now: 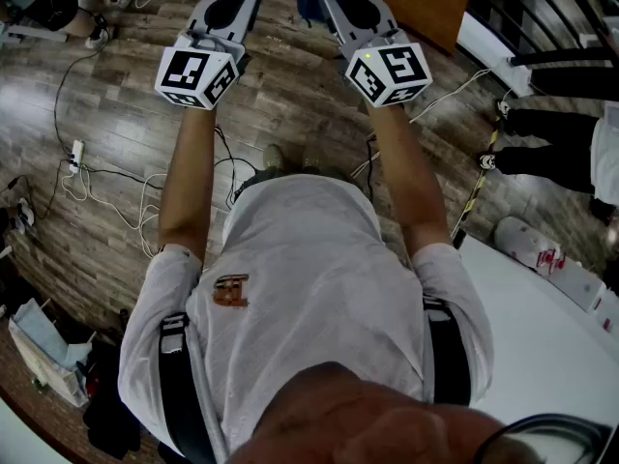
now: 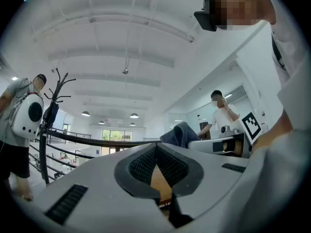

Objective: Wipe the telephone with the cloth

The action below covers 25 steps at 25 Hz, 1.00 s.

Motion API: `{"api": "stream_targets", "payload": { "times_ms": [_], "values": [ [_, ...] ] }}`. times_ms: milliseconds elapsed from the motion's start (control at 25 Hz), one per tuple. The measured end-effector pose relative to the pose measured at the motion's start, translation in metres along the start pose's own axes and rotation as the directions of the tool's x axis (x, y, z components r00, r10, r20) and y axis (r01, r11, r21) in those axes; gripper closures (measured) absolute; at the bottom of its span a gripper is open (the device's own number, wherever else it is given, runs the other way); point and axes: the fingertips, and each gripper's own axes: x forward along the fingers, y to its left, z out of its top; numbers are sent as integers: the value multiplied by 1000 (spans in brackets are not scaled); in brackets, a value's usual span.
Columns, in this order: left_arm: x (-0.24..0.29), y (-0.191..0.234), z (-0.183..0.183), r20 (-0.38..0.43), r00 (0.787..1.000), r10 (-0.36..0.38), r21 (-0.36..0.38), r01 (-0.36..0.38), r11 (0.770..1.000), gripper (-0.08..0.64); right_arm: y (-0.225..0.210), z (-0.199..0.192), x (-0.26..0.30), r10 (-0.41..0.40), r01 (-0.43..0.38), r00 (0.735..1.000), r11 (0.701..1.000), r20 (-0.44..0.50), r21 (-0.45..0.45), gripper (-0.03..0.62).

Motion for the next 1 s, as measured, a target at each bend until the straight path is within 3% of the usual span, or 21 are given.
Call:
{"api": "stream_targets", "payload": {
  "times_ms": [440,1000],
  "values": [
    [4,-3,8,1,1000,25,6,-25,1000,541,-4,13,-1,25,-25,999,1000,22,4,514],
    [46,-22,5,-1,995,95,54,-95,994,541,-59,14,-18,90,-91,996,996,25,12,514]
  ]
}}
